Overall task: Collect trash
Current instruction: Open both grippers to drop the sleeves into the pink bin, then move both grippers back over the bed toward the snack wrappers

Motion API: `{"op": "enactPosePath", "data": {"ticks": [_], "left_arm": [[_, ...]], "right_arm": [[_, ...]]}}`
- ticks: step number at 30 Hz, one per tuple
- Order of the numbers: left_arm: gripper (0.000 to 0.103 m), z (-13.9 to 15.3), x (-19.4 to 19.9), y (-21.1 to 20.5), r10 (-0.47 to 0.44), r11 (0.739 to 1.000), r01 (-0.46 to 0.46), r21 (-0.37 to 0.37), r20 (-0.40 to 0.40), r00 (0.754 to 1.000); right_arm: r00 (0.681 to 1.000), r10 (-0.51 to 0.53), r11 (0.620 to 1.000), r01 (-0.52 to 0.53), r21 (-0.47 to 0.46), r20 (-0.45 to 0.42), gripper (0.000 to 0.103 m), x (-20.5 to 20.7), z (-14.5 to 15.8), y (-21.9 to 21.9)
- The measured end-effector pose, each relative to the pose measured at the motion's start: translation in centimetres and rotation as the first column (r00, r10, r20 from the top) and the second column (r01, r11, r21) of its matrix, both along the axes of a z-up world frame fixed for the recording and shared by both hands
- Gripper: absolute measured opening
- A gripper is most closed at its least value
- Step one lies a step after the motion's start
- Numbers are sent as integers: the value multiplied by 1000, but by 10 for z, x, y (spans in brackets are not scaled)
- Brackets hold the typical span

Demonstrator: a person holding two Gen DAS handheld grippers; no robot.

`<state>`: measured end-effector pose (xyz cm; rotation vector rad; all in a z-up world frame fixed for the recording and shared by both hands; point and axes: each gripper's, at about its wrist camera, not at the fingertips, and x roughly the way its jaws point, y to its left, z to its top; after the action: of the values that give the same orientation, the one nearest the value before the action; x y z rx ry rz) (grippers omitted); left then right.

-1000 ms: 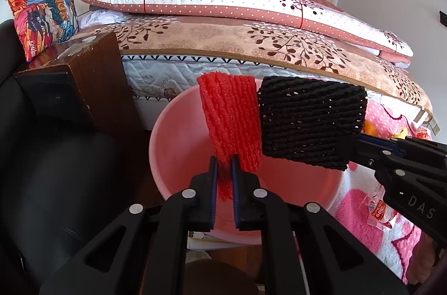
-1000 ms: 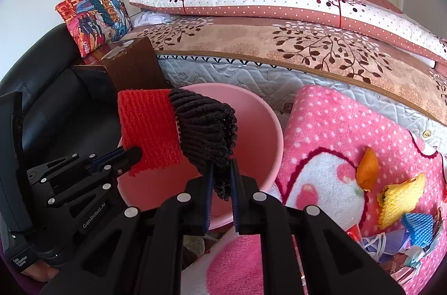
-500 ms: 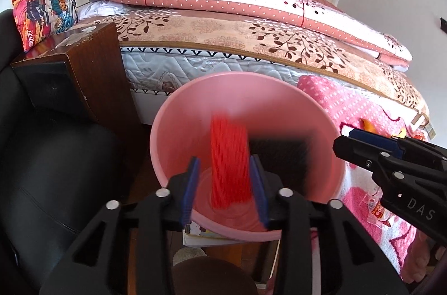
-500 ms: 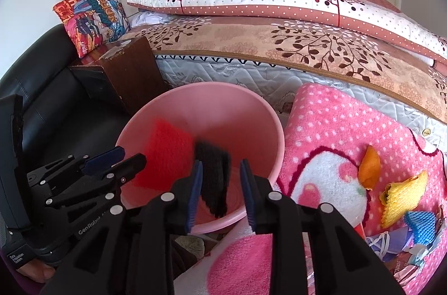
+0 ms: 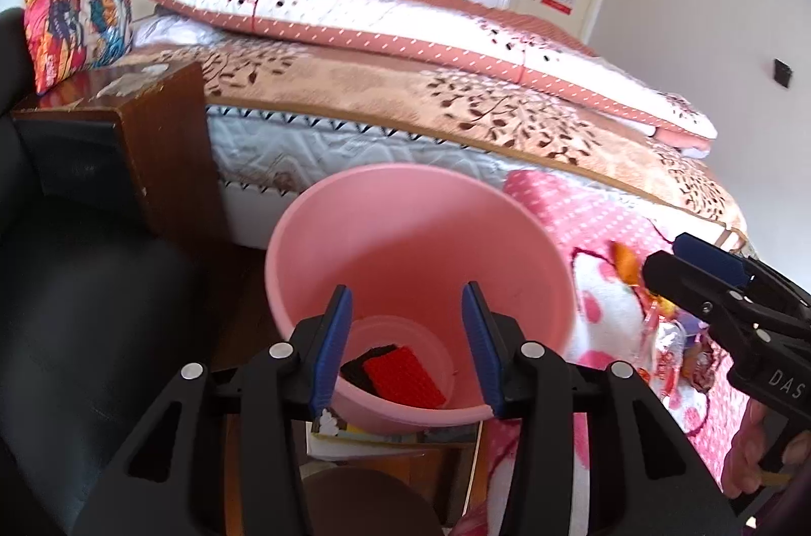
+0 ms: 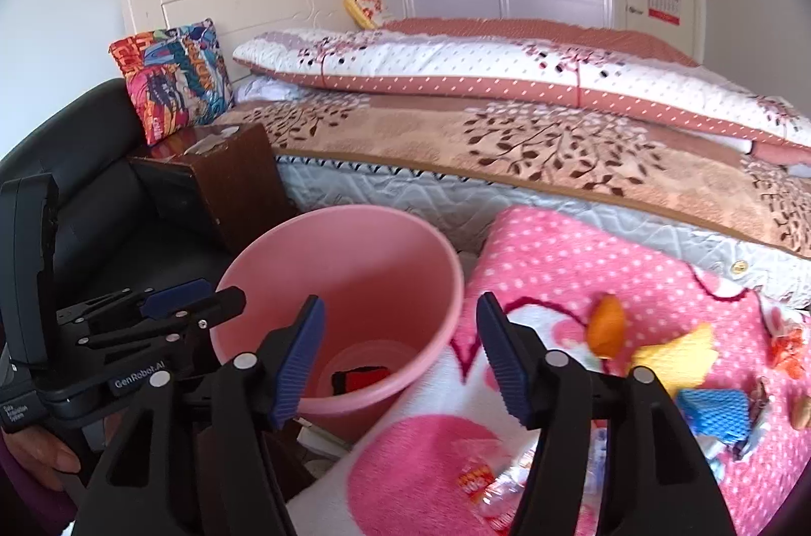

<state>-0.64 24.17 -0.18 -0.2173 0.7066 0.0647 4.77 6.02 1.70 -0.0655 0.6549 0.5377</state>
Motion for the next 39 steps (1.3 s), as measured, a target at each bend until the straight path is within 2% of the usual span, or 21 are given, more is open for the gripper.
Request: {"op": "enactPosePath", "data": {"ticks": [6, 9, 13, 21, 27, 33, 39], "left_arm": [[45, 7, -8, -23, -48, 999, 47, 8, 3, 999], [45, 6, -9, -35, -78, 997, 78, -6, -7, 997], [45, 3, -9, -54, -142, 988, 141, -56, -15, 990], [45, -4, -13, -108, -282, 959, 280, -49, -38, 959], [45, -11, -6, -137, -347, 938, 347, -14, -72, 935], [45, -18, 5, -157, -397, 916, 400, 16, -102, 912], [45, -26, 27, -172, -422, 899, 434, 61, -141, 895]], "right_arm": [[995, -94, 996, 94, 7, 33, 68, -26, 7, -50], [983, -175, 984, 176, -18, 54, 68, -40, 8, -79], [972, -227, 972, 230, -52, 54, 68, -57, 4, -112], [955, -290, 957, 287, -46, -64, 68, -70, -24, -164], [937, -317, 948, 318, -14, -148, 65, -66, -42, -188], [938, -299, 953, 303, -3, -177, 55, -62, -53, -194], [936, -294, 953, 303, 19, -193, 55, -61, -57, -201]]}}
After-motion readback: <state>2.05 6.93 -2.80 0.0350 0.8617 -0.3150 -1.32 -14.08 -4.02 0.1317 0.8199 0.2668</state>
